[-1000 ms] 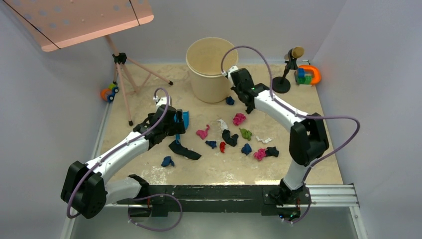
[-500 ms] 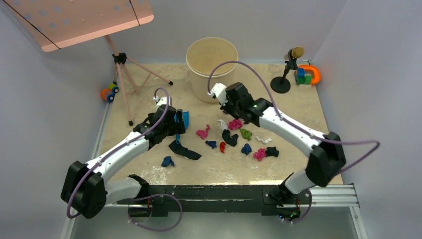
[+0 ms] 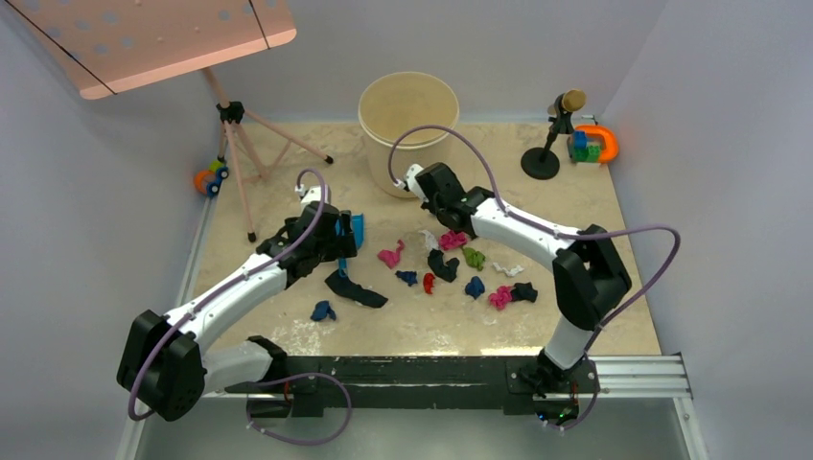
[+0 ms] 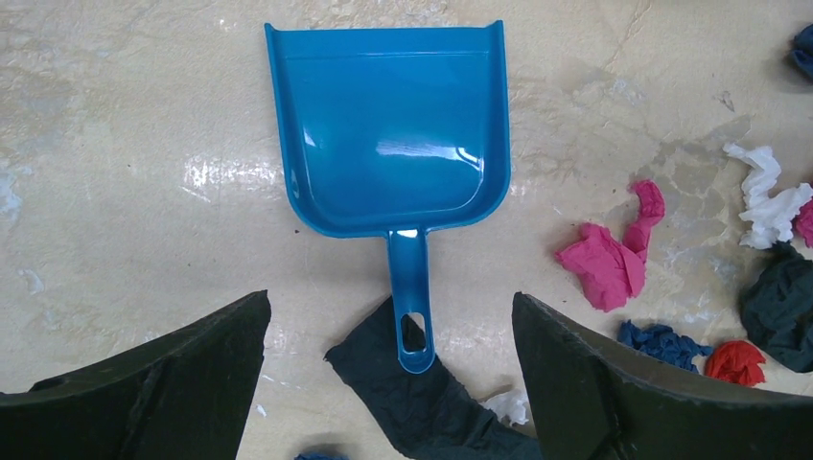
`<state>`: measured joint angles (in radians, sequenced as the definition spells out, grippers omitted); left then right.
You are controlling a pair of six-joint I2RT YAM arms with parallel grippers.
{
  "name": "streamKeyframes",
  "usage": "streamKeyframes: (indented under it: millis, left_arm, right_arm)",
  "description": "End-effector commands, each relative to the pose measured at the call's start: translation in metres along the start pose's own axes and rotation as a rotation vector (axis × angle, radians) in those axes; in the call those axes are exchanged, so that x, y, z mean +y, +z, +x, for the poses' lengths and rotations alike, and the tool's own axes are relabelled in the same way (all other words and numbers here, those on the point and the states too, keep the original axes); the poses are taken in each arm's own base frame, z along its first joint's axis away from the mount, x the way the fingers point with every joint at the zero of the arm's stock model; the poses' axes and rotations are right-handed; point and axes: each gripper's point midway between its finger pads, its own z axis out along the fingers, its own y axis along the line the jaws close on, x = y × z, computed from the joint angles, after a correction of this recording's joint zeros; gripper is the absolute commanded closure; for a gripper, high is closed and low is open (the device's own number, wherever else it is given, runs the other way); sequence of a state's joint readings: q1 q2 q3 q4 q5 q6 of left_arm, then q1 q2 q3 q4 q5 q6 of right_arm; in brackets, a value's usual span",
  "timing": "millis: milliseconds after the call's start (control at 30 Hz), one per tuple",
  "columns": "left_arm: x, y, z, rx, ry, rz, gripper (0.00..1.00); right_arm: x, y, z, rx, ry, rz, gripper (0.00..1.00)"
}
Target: Sweep away the paper scraps from the table
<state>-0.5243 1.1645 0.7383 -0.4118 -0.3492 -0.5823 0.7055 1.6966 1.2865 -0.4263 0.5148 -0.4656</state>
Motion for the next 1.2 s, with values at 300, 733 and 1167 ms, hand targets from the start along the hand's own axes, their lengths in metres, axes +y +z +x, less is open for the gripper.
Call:
streamKeyframes:
  millis: [300,733,1167]
  left_arm:
    - [0.009,0.022,0.014,0.12,0.015,-0.142,0.0]
    - [-0.004,0.042,0.025,0.192,0.04,-0.125,0.24]
    - [-0.011,0.064,0.037,0.23,0.003,-0.139,0.54]
  right_arm:
    - [0.056,-0.015,-0.051,-0.2,0.007,-0.287,1.0]
    - [-0.004,-0.086,-0.048,-0.263,0.199,-0.167,1.0]
    - [-0.012,-0.125,-0.034,-0.396,0.446,-0.159,1.0]
